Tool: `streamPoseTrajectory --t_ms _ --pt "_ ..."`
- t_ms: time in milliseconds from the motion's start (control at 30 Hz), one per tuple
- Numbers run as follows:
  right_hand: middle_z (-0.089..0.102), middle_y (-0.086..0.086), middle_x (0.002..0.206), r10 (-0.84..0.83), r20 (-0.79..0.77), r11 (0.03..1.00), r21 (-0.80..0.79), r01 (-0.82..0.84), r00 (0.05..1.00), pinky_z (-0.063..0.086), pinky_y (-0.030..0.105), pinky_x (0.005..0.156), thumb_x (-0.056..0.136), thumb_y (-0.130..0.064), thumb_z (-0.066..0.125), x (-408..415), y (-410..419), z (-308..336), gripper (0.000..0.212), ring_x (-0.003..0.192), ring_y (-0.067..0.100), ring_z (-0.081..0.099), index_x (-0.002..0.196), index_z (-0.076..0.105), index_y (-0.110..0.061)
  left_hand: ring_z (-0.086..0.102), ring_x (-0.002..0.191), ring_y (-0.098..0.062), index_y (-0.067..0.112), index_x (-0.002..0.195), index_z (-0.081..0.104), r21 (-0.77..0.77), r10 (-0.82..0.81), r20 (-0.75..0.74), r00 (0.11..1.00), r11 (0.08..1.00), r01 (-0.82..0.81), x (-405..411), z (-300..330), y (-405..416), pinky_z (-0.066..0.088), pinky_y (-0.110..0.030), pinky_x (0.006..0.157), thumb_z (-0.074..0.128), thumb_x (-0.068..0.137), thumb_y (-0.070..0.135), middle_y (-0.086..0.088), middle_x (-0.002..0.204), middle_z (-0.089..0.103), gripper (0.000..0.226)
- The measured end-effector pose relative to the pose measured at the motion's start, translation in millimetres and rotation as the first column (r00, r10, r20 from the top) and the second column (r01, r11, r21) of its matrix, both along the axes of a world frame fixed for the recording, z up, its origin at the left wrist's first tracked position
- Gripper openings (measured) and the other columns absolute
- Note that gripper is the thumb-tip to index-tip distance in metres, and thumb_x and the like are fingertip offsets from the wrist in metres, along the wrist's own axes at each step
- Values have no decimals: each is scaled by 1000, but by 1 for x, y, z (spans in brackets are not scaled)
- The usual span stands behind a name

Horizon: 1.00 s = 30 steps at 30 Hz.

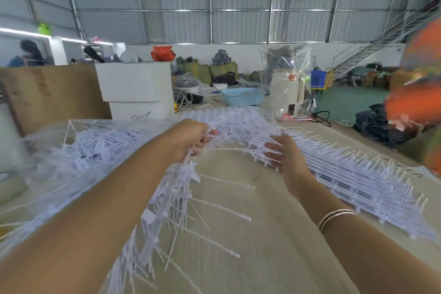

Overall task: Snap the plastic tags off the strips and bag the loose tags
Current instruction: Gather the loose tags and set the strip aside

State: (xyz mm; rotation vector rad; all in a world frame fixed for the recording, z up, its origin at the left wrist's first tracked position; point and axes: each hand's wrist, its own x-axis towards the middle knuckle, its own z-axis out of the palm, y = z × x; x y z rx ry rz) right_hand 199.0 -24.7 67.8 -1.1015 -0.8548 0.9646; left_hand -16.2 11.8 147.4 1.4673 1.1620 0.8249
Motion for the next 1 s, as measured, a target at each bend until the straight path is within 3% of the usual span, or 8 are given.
streamPoseTrajectory --t_ms 100,167,300,467,667,800,900,1000 --pt "71 9 107 118 -520 986 162 -38 846 49 38 82 95 -58 30 9 -3 6 56 98 26 68 112 64 -16 26 33 -5 2 102 60 -25 -36 117 992 999 39 8 8 -9 22 -16 32 38 100 14 5 47 42 25" --pt "72 12 103 131 -583 982 185 -26 802 49 39 82 96 -58 28 14 -4 8 59 96 27 69 110 65 -14 27 34 -4 3 100 60 15 -42 135 990 999 41 13 15 -12 22 -16 33 39 101 15 5 48 42 24" --pt "67 13 104 147 -455 989 86 -121 878 50 38 77 97 -56 28 12 -6 1 59 88 27 66 107 64 -11 27 34 -6 9 95 67 242 -11 -165 986 969 52 8 37 -9 22 -16 34 44 97 18 4 50 42 24" --pt "72 13 88 288 -394 954 35 -299 873 55 37 71 96 -55 33 3 -5 -13 58 76 26 70 109 62 -7 51 54 -5 30 80 71 443 28 -691 723 806 392 -9 12 -1 38 -19 52 44 96 46 7 64 56 35" --pt "64 6 65 334 -135 921 -167 -353 933 44 23 44 96 -36 50 -28 -1 -32 29 46 13 53 102 61 -10 43 45 -7 36 64 61 489 94 -729 678 766 418 -38 -46 12 32 -22 53 47 94 49 7 51 49 35" --pt "57 6 49 297 -8 937 -189 -293 955 35 19 35 89 -12 63 -41 2 -44 7 35 12 45 87 58 -8 56 75 -19 28 77 54 575 320 -788 526 686 446 -32 -68 2 41 -29 74 35 99 30 6 71 55 29" --pt "58 8 52 352 -37 925 -140 -354 935 37 19 38 86 -13 65 -44 0 -45 20 38 12 48 68 57 -16 58 91 -22 24 100 62 690 437 -698 567 622 370 -7 -87 -16 37 -35 89 35 96 28 2 93 65 27" --pt "60 7 59 467 32 881 -108 -461 884 40 21 44 87 -19 63 -45 -8 -45 24 44 16 53 63 58 -20 57 85 -22 20 83 58 742 466 -589 660 636 214 12 -106 -29 32 -33 90 36 95 33 -1 82 65 28"
